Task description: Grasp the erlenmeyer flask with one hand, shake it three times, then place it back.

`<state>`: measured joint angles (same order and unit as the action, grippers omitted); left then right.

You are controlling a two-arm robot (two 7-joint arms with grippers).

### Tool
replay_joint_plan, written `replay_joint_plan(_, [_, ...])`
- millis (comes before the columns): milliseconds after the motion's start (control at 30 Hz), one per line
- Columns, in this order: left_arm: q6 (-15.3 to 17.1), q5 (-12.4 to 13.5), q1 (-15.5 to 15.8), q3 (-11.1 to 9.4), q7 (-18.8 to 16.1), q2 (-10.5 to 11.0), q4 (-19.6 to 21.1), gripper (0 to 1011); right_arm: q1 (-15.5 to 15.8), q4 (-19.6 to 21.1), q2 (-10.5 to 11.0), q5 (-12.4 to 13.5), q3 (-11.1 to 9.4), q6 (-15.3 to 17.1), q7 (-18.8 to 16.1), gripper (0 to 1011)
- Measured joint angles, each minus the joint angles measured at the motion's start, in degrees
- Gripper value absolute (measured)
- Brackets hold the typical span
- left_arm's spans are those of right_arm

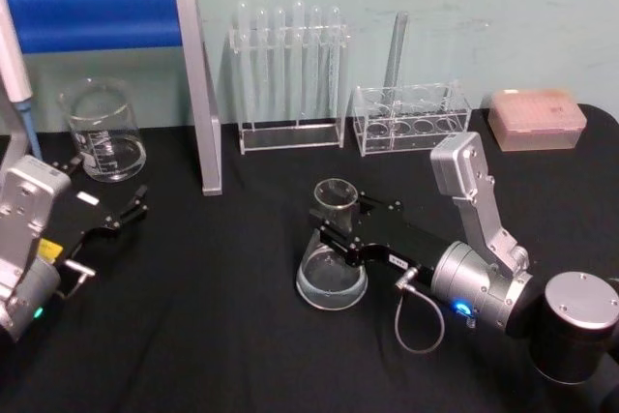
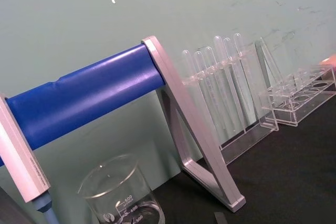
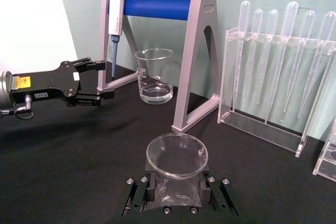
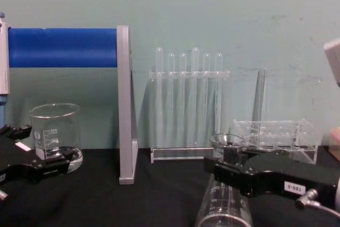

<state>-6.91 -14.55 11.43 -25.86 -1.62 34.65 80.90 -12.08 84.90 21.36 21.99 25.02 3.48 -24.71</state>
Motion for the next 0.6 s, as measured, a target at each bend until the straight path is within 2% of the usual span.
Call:
replay_joint_plan(267, [0.0, 0.0, 0.0, 0.0, 0.0, 0.0, 0.0, 1001, 0.0, 0.0, 0.0, 0.0, 0.0, 0.0, 0.0, 476])
replay_joint_plan(300, [0.0, 0.0, 0.0, 0.0, 0.0, 0.0, 0.0, 1001, 0.0, 0.0, 0.0, 0.0, 0.0, 0.0, 0.0, 553])
replay_joint_plan(367, [0.0, 0.0, 0.0, 0.0, 0.0, 0.0, 0.0, 1001, 0.0, 0.0, 0.0, 0.0, -0.1, 0.0, 0.0, 568])
replay_joint_plan(433, [0.0, 0.0, 0.0, 0.0, 0.0, 0.0, 0.0, 1001, 0.0, 0.0, 0.0, 0.0, -0.1, 0.0, 0.0, 626])
replay_joint_plan(467, [0.0, 0.0, 0.0, 0.0, 0.0, 0.0, 0.0, 1001, 0.0, 0.0, 0.0, 0.0, -0.1, 0.0, 0.0, 699])
replay_joint_plan(567, [0.0, 0.0, 0.0, 0.0, 0.0, 0.0, 0.0, 1001, 0.0, 0.0, 0.0, 0.0, -0.1, 0.0, 0.0, 758])
replay_joint_plan(600, [0.0, 0.0, 0.0, 0.0, 0.0, 0.0, 0.0, 1001, 0.0, 0.0, 0.0, 0.0, -0.1, 0.0, 0.0, 815])
